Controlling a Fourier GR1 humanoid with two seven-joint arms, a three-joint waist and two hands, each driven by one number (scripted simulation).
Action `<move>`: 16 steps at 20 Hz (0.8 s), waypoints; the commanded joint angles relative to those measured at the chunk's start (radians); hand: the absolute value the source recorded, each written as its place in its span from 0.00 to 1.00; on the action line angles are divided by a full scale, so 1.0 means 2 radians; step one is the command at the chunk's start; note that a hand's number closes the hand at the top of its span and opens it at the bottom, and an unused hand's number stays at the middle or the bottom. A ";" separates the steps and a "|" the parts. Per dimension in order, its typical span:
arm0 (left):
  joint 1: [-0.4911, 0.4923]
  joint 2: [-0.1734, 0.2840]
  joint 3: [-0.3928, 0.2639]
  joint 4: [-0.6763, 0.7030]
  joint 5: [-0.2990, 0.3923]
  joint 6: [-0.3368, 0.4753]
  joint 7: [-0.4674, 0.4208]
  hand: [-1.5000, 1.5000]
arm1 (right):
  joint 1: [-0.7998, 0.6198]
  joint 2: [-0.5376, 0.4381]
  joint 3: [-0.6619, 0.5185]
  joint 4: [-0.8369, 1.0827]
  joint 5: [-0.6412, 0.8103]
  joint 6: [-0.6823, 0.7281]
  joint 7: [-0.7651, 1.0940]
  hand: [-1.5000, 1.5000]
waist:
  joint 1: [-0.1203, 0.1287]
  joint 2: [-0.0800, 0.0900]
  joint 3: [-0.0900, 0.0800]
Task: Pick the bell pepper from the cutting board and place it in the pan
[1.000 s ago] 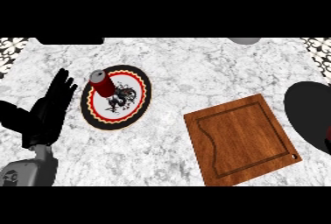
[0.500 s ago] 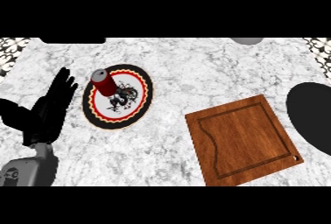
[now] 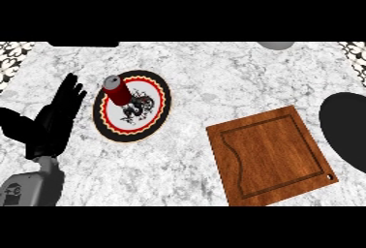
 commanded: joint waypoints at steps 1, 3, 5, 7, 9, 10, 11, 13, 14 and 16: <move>0.001 0.002 0.004 0.002 0.010 -0.015 -0.004 0.50 | -0.044 -0.028 0.014 0.139 0.008 -0.055 -0.063 1.00 | 0.002 0.000 0.000; 0.013 -0.007 -0.008 -0.008 -0.005 -0.002 -0.002 0.50 | -0.053 0.003 0.031 0.172 0.041 -0.119 -0.040 1.00 | 0.005 0.001 0.000; -0.009 -0.009 -0.006 0.007 -0.008 0.003 -0.003 0.50 | -0.051 -0.019 0.037 0.211 0.065 -0.134 -0.038 1.00 | 0.004 0.002 0.000; -0.004 -0.017 -0.016 0.001 -0.014 0.008 0.002 0.50 | -0.078 -0.023 0.000 0.249 0.027 -0.090 0.009 1.00 | 0.005 0.002 0.001; -0.013 0.000 0.004 0.009 -0.002 -0.003 -0.004 0.50 | -0.076 -0.034 -0.001 0.300 0.037 -0.094 0.011 0.00 | 0.010 0.005 0.001; -0.006 -0.006 -0.001 0.004 0.005 -0.009 -0.005 0.50 | -0.088 -0.059 -0.007 0.321 0.026 -0.072 -0.001 0.00 | 0.009 0.004 0.001; -0.003 -0.001 -0.003 0.008 0.004 -0.017 -0.007 0.50 | -0.095 -0.057 -0.005 0.346 0.030 -0.084 -0.010 0.00 | 0.012 0.005 0.001; -0.025 -0.007 -0.015 -0.027 -0.007 0.008 0.044 0.50 | -0.107 -0.060 0.001 0.372 0.031 -0.089 -0.032 0.00 | 0.011 0.003 0.002; 0.009 -0.022 -0.022 -0.020 -0.016 0.010 0.008 0.50 | -0.120 -0.072 0.000 0.383 0.025 -0.067 -0.037 0.00 | 0.010 0.003 0.001; -0.014 -0.016 -0.010 0.030 -0.016 0.000 -0.031 0.50 | -0.110 -0.077 -0.020 0.394 0.004 -0.080 -0.078 0.00 | 0.006 0.005 0.001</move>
